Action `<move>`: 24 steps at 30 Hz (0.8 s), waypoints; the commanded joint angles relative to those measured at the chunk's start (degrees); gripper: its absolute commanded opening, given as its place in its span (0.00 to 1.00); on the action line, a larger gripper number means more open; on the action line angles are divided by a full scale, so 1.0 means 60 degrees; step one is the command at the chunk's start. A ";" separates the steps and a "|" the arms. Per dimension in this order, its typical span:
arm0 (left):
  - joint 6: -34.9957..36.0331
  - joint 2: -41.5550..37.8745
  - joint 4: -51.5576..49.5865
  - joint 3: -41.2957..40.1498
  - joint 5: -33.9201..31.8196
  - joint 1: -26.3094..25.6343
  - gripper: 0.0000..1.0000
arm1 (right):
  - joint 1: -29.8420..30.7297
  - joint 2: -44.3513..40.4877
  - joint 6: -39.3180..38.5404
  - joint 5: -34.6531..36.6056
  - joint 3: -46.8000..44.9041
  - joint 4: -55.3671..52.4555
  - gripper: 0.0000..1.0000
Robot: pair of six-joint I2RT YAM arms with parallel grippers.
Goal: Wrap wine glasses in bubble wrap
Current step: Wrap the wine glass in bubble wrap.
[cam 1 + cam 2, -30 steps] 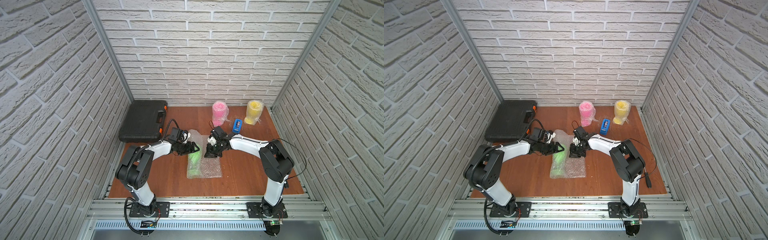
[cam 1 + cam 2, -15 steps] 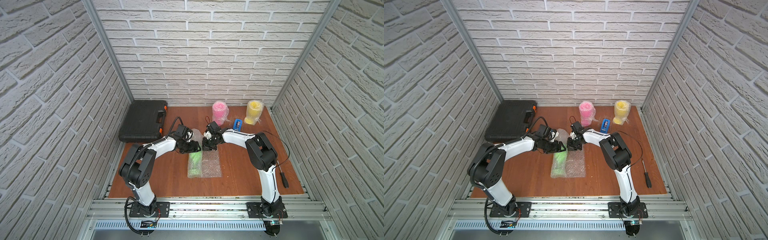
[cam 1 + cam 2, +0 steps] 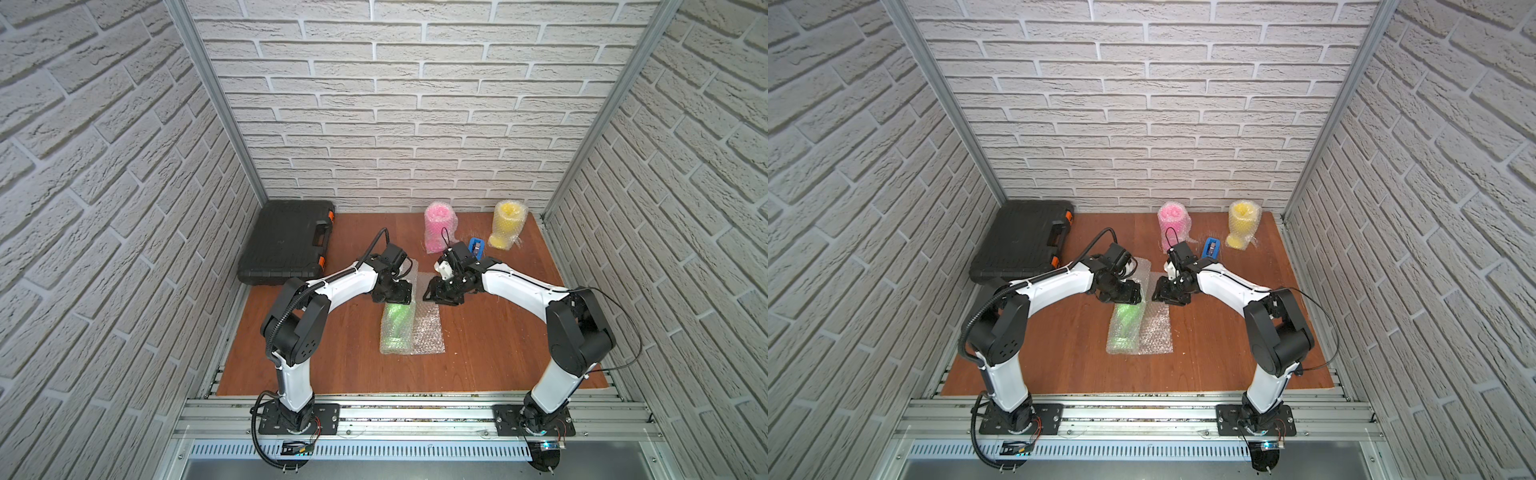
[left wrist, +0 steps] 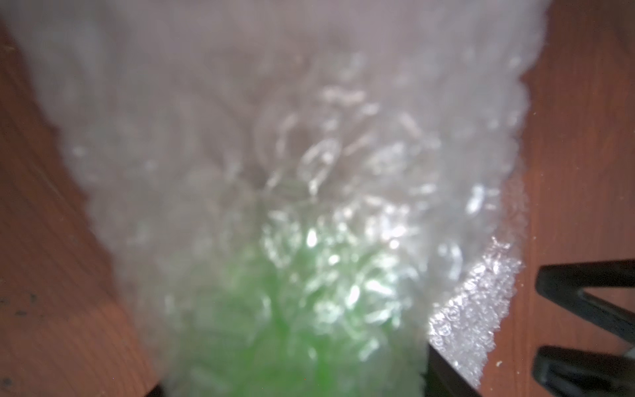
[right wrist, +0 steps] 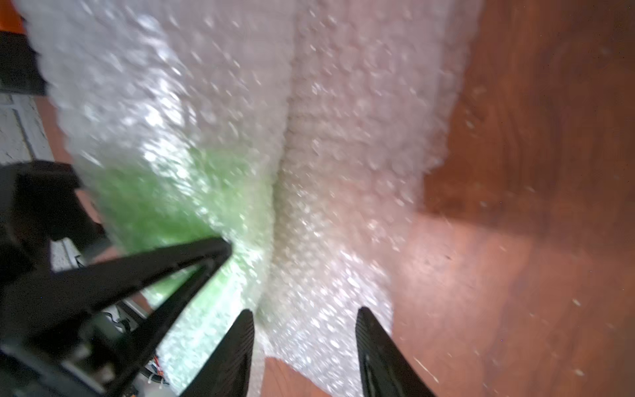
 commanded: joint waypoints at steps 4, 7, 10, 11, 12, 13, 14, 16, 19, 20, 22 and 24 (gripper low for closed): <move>-0.0284 0.0570 -0.1264 0.0067 -0.1067 -0.0138 0.76 | -0.0216 -0.0046 -0.0456 -0.0931 -0.1519 0.0489 0.62; -0.0349 0.0534 -0.1146 0.0017 -0.0943 -0.0138 0.76 | -0.0224 0.0242 -0.0301 -0.1907 -0.1848 0.1698 0.61; -0.0375 0.0546 -0.1086 -0.0009 -0.0867 -0.0130 0.76 | -0.0225 0.0543 -0.0145 -0.2470 -0.1849 0.2620 0.56; -0.0385 0.0535 -0.1061 -0.0045 -0.0852 -0.0122 0.76 | -0.0229 0.0593 -0.0112 -0.2553 -0.1822 0.2802 0.53; -0.0399 0.0512 -0.1017 -0.0087 -0.0850 -0.0090 0.76 | -0.0228 0.0585 -0.0065 -0.2590 -0.1804 0.2935 0.49; -0.0432 0.0480 -0.0974 -0.0143 -0.0840 -0.0072 0.76 | -0.0217 0.0532 -0.0043 -0.2589 -0.1786 0.2977 0.43; -0.0454 0.0460 -0.0936 -0.0195 -0.0849 -0.0034 0.75 | -0.0228 0.0461 -0.0027 -0.2602 -0.1785 0.2952 0.39; -0.0480 0.0368 -0.0897 -0.0273 -0.0851 0.0031 0.75 | -0.0229 0.0204 -0.0020 -0.2598 -0.1849 0.2732 0.28; -0.0541 0.0183 -0.0805 -0.0425 -0.0856 0.0119 0.72 | -0.0180 -0.0306 0.0052 -0.2416 -0.1974 0.2302 0.14; -0.0570 0.0127 -0.0763 -0.0494 -0.0847 0.0155 0.72 | -0.0157 -0.0469 0.0120 -0.2319 -0.1989 0.2187 0.10; -0.0622 0.0021 -0.0668 -0.0601 -0.0812 0.0198 0.70 | -0.0023 -0.0778 0.0353 -0.1998 -0.1940 0.1817 0.04; -0.0651 -0.0034 -0.0588 -0.0656 -0.0726 0.0248 0.67 | 0.0228 -0.1043 0.0649 -0.1647 -0.1847 0.1612 0.03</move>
